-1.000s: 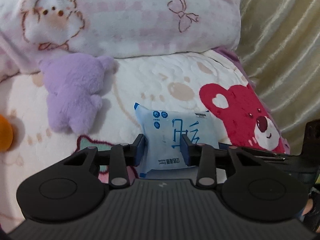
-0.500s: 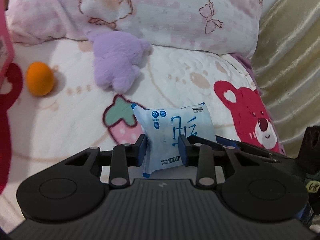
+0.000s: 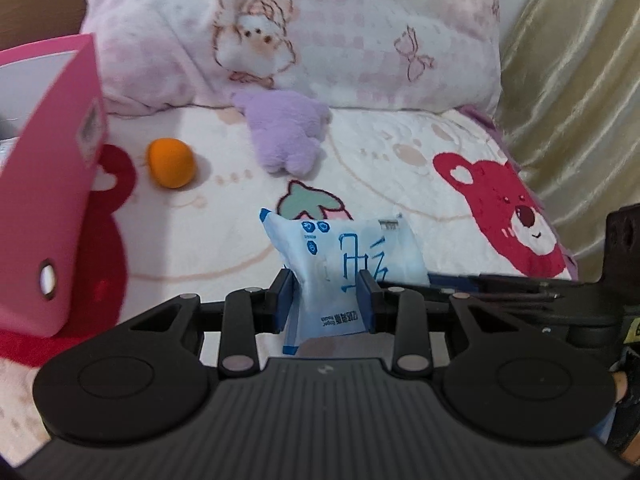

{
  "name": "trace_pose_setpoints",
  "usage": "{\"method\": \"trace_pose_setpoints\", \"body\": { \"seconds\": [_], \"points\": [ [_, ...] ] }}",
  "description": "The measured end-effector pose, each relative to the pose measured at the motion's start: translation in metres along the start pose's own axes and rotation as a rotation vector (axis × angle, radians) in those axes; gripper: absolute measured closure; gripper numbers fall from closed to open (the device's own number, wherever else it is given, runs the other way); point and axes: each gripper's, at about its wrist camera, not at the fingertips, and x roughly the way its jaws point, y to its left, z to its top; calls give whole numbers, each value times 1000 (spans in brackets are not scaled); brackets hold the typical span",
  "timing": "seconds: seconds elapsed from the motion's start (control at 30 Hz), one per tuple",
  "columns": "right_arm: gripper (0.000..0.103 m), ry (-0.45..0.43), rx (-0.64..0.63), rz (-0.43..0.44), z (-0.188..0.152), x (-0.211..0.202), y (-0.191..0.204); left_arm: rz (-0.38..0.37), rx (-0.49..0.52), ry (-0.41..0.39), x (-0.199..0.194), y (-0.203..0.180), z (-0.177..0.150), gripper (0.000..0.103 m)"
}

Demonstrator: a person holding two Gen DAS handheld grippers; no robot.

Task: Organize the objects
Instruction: 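Lift the wet-wipe pack with the left tool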

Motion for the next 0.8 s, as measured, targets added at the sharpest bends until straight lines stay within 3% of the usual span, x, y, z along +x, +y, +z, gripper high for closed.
{"method": "trace_pose_setpoints", "body": {
  "seconds": [0.17, 0.57, 0.8],
  "points": [
    [52, 16, 31, 38, -12, -3, 11, -12, 18, -9, -25, 6, -11, 71],
    [53, 1, -70, -12, -44, -19, 75, -5, -30, 30, -74, 29, -32, 71],
    [48, 4, -40, -14, -56, -25, 97, -11, -48, 40, -96, 36, -39, 72]
  ]
}}
